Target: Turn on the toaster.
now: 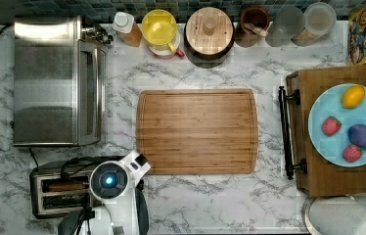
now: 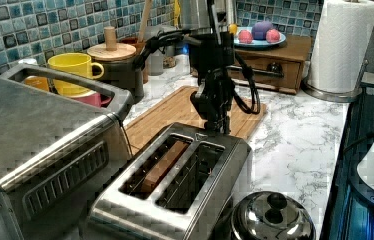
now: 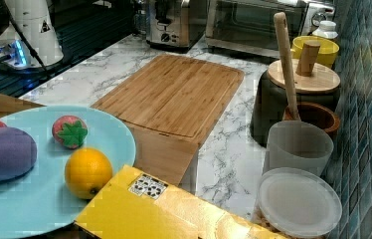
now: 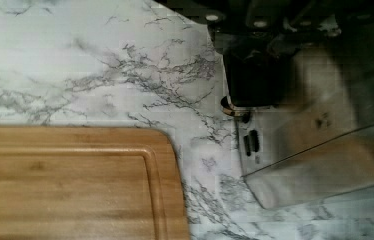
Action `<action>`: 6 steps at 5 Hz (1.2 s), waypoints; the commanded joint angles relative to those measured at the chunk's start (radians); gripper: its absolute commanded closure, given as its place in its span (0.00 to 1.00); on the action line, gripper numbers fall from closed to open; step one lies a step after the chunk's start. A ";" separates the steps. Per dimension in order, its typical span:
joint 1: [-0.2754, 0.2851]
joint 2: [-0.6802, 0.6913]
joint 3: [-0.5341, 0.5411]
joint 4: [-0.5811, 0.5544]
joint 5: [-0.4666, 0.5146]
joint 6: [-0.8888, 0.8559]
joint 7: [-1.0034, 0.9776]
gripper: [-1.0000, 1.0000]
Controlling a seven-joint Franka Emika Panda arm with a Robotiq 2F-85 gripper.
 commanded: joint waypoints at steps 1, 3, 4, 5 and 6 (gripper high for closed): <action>-0.077 0.201 -0.078 0.058 0.014 0.044 0.067 1.00; -0.070 0.276 -0.096 0.091 -0.009 0.010 0.094 1.00; -0.066 0.276 -0.100 0.091 -0.009 0.009 0.093 1.00; -0.069 0.276 -0.097 0.091 -0.009 0.009 0.094 1.00; -0.070 0.276 -0.096 0.091 -0.009 0.010 0.094 1.00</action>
